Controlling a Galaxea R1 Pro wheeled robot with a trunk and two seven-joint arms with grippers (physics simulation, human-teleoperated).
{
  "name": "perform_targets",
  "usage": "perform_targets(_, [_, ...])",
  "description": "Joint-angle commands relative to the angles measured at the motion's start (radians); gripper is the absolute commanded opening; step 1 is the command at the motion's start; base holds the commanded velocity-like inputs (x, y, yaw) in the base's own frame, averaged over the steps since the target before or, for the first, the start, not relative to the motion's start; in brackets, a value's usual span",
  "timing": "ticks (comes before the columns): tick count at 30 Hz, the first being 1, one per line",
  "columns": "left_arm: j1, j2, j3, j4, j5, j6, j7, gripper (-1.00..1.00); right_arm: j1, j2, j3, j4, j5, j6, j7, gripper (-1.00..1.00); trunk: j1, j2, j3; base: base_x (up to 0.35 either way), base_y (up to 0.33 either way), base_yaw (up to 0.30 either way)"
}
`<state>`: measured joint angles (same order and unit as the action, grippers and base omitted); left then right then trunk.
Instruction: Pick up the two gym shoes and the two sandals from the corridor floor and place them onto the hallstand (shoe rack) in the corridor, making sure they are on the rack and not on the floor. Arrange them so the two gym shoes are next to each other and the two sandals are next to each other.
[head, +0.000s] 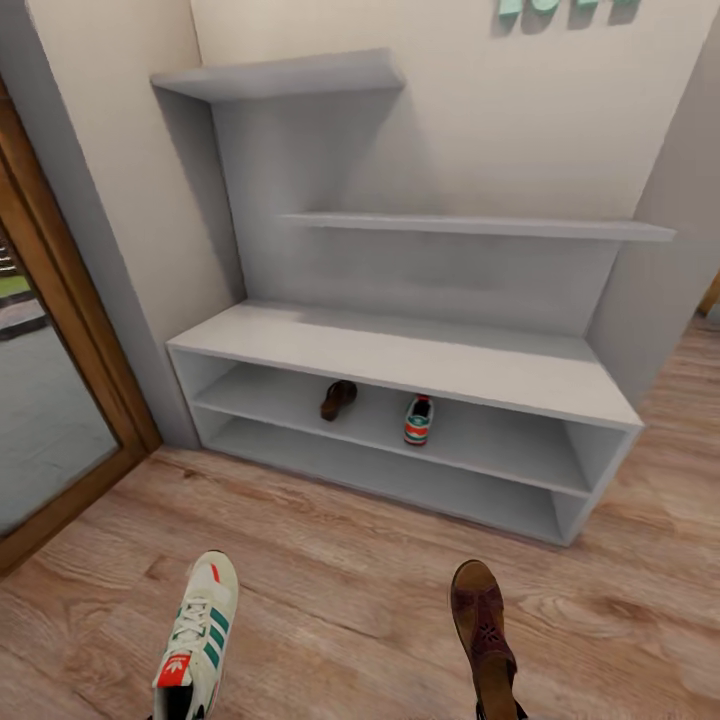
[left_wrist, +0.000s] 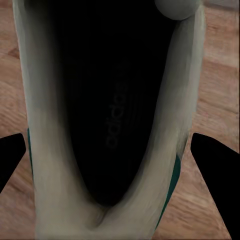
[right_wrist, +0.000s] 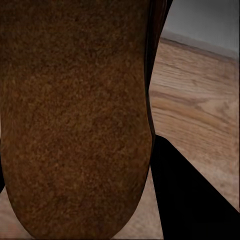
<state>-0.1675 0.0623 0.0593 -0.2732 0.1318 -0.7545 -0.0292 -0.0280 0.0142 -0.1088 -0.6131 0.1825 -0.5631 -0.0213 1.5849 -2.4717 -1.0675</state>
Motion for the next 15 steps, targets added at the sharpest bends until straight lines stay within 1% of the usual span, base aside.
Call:
perform_targets(1, [0.0,0.0,0.002,0.0,0.003,-0.003,-0.003,-1.0,-0.001,0.001,-0.005,0.001,0.008,-0.003,0.0,-1.0,0.0,0.0,-0.001,0.0,-0.254,-0.266])
perform_targets(6, [0.0,0.0,0.002,0.0,0.003,-0.002,-0.003,-1.0,-0.001,0.001,-0.005,0.001,0.008,-0.003,0.0,-1.0,0.0,0.0,-0.001,0.0,-0.06,-0.266])
perform_targets(15, [0.0,0.0,0.002,0.0,0.003,-0.002,-0.003,-1.0,-0.001,0.001,-0.005,0.001,0.008,-0.003,0.0,-1.0,0.0,0.0,-0.001,0.0,-0.006,-0.266])
